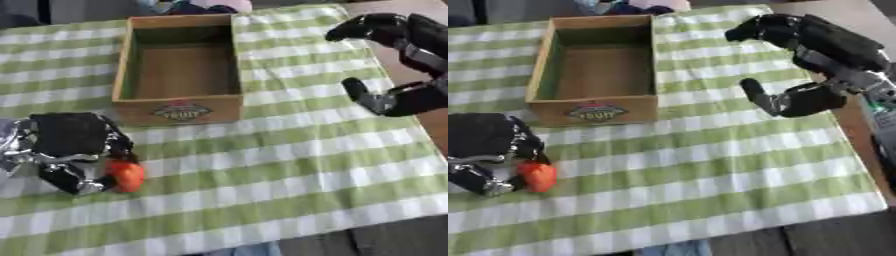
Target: Pick up objects on the table and place them in the box.
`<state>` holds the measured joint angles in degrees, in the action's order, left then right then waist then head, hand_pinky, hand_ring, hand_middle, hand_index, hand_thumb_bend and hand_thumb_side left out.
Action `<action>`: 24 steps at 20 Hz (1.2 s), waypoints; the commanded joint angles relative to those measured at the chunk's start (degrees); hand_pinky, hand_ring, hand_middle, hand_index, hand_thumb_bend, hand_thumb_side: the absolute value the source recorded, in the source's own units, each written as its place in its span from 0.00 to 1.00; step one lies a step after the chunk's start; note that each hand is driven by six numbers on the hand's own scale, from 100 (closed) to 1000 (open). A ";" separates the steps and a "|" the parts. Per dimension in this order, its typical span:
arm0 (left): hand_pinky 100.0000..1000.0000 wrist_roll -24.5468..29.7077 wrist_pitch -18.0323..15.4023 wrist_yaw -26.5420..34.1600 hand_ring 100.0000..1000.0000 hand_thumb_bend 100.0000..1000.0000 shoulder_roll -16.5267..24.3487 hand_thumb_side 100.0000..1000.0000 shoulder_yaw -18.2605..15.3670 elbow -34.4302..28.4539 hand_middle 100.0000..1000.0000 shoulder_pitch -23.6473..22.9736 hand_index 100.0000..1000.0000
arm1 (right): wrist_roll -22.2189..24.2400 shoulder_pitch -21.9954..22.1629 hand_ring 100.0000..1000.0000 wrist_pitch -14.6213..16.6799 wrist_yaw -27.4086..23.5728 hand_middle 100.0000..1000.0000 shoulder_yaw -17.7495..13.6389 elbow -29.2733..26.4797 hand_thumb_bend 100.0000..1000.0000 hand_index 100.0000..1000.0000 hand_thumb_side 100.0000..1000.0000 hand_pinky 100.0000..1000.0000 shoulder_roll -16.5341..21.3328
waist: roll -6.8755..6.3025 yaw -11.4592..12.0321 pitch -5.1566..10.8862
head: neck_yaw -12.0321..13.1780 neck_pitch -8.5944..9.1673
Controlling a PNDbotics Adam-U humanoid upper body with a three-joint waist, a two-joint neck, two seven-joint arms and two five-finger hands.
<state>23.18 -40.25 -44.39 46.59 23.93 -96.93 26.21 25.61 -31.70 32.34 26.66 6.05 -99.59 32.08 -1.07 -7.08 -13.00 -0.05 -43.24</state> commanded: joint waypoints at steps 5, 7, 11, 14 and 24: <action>0.46 9.17 -6.29 14.07 0.39 0.00 7.69 0.18 -5.60 -9.64 0.36 3.12 0.58 | 0.29 -0.56 0.80 0.16 -0.24 0.79 -0.13 -0.13 0.00 0.96 0.45 0.77 1.04 | -0.38 -0.23 1.32 | -0.24 0.43; 0.47 9.16 -4.26 17.31 0.40 0.00 9.05 0.18 -7.26 -10.32 0.36 5.14 0.58 | 0.44 -0.57 0.80 0.25 -0.35 0.79 0.01 -0.10 0.00 0.96 0.45 0.77 1.03 | -0.53 -0.41 1.52 | -0.17 0.42; 0.47 9.14 -2.08 19.07 0.40 0.00 8.30 0.17 -8.84 -5.91 0.37 10.62 0.58 | 0.74 -0.53 0.80 0.36 -0.55 0.79 0.28 0.02 0.00 0.96 0.45 0.77 1.02 | -0.77 -0.79 1.86 | -0.24 0.30; 0.48 9.07 -1.97 17.97 0.40 0.00 5.62 0.17 -8.86 0.42 0.37 15.67 0.58 | 0.95 -0.60 0.80 0.50 -0.66 0.79 0.46 0.05 0.00 0.96 0.46 0.77 0.96 | -0.92 -1.05 2.00 | -0.25 0.16; 0.50 8.21 -3.74 3.35 0.43 0.01 -6.82 0.19 -11.07 28.12 0.40 27.75 0.62 | 1.73 -1.52 0.80 0.91 -1.25 0.79 1.30 0.08 0.00 0.96 0.48 0.77 0.36 | -0.81 -2.91 1.68 | 0.40 -0.01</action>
<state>25.81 -37.61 -39.18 39.80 14.28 -71.03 52.44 27.10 -32.27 33.13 25.93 7.56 -99.20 31.87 -2.02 -10.12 -12.21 0.15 -43.27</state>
